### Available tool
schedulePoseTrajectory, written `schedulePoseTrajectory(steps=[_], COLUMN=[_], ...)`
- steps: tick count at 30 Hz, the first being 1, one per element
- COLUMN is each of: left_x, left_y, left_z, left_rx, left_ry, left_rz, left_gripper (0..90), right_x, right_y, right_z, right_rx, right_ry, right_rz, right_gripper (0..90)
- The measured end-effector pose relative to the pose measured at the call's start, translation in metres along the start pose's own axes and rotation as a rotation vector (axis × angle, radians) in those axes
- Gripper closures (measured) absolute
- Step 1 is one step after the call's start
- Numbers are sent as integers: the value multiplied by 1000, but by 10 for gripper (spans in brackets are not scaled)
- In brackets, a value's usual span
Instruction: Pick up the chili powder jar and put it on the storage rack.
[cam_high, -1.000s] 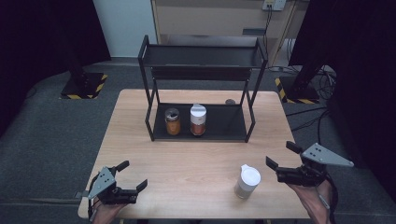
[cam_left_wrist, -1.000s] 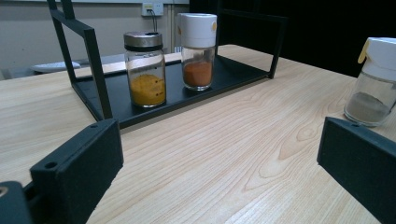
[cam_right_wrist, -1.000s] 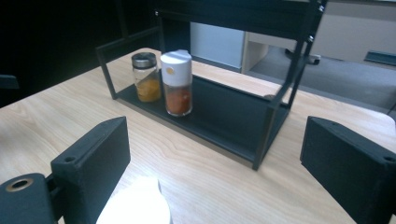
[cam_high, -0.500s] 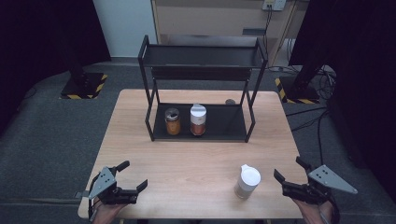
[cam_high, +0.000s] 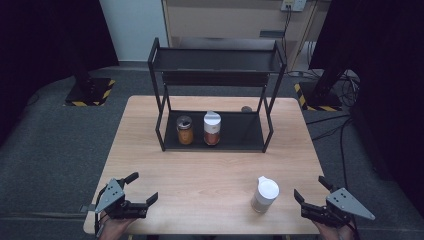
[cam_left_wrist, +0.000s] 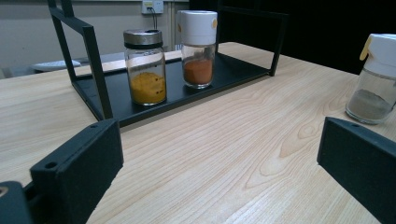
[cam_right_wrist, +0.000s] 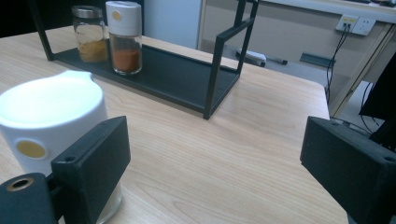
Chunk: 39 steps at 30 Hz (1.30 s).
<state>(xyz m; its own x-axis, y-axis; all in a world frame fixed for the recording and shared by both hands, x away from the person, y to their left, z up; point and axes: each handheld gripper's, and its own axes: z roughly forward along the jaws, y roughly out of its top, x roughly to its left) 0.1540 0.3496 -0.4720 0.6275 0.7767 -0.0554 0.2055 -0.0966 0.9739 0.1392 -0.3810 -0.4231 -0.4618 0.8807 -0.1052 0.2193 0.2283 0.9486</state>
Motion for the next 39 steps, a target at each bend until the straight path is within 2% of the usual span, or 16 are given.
schedulePoseTrajectory(steps=[14, 39], left_x=[0, -1], left_y=[0, 1], left_z=[0, 1], left_rx=[0, 5], left_ry=[-11, -15], left_rz=[13, 15], left_gripper=[0, 0], right_x=[-6, -8], right_y=[-11, -12], right_z=[-1, 0], right_rx=[-19, -15], right_ry=[13, 30], right_rz=[8, 11], right_gripper=[83, 83])
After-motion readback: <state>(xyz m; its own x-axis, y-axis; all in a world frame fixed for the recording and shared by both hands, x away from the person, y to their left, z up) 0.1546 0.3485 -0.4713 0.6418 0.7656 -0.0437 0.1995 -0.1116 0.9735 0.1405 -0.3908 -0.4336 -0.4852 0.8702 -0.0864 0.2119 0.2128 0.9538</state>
